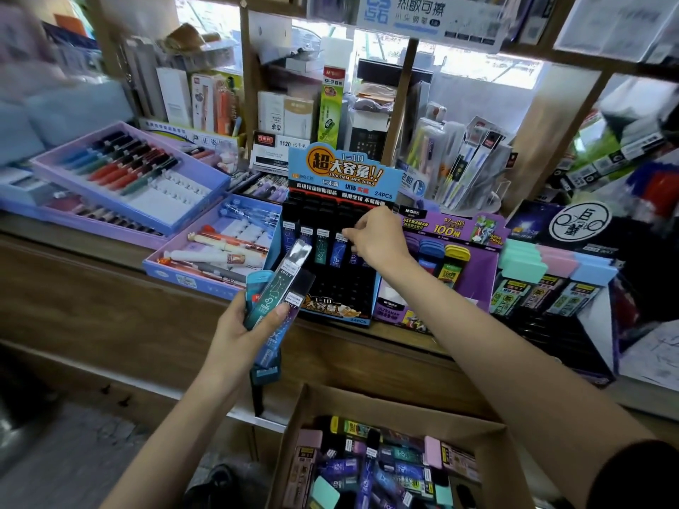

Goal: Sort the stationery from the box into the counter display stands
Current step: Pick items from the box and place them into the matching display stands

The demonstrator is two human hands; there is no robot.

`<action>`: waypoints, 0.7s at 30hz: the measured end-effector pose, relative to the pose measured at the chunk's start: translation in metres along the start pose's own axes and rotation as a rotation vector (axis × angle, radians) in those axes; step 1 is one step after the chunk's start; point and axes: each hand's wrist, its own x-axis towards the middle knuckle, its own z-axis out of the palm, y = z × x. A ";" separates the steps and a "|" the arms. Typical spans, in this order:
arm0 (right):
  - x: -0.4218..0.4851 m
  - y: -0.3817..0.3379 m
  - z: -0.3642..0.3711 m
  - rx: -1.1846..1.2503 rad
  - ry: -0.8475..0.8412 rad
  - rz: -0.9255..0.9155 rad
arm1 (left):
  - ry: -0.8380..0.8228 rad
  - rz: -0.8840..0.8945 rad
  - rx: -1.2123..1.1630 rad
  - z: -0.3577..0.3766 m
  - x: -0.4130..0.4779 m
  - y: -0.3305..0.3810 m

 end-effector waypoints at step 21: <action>-0.036 0.004 -0.068 0.623 -0.033 -0.012 | 0.034 -0.018 -0.063 0.012 0.000 0.004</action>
